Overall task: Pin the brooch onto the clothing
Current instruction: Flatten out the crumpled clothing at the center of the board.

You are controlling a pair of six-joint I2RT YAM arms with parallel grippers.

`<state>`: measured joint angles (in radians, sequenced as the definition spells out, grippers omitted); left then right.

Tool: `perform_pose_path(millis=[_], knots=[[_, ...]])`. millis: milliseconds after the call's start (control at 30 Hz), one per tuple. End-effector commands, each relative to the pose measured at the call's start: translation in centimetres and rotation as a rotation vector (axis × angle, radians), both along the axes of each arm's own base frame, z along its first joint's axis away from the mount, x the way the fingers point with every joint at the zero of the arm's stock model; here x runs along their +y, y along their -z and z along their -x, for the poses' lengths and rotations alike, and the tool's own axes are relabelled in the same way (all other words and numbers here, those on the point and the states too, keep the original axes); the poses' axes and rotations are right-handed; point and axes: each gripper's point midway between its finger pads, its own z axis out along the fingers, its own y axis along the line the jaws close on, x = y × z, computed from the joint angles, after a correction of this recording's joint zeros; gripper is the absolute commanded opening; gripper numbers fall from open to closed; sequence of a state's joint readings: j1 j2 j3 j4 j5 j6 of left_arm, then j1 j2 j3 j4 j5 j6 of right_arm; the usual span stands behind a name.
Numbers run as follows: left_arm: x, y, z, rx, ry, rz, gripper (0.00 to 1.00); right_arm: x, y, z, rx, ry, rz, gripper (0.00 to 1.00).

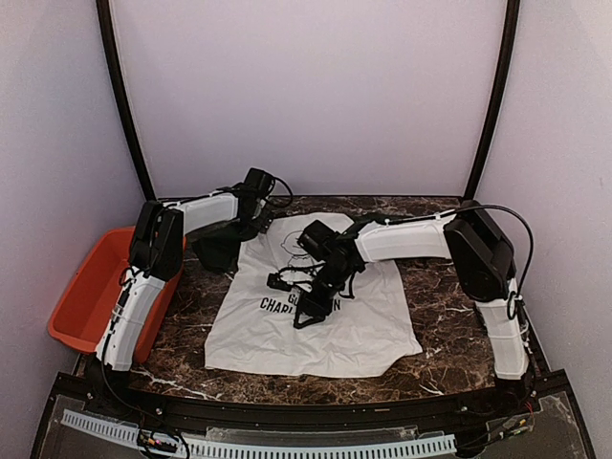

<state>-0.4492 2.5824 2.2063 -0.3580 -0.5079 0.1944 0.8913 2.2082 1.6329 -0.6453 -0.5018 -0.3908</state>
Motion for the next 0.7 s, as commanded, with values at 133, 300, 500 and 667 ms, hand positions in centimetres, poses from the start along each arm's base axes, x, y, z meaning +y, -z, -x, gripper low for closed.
perform_pose_path(millis=[133,300,500,667], knots=[[6.2,0.6,-1.9,-0.076,-0.214,-0.136,0.99,-1.2,-1.9,2.4,0.041,-0.054,0.040,0.47],[6.2,-4.5,-2.4,-0.166,-0.237,-0.029,0.99,-1.5,-5.9,-1.8,-0.087,0.039,-0.013,0.55],[5.6,-9.1,-1.5,-0.198,-0.226,0.170,0.99,-5.3,-14.9,-11.4,-0.292,0.326,-0.188,0.66],[4.1,-11.4,-1.1,-0.194,-0.210,0.343,0.99,-10.9,-17.8,-20.5,-0.481,0.605,-0.164,0.72]])
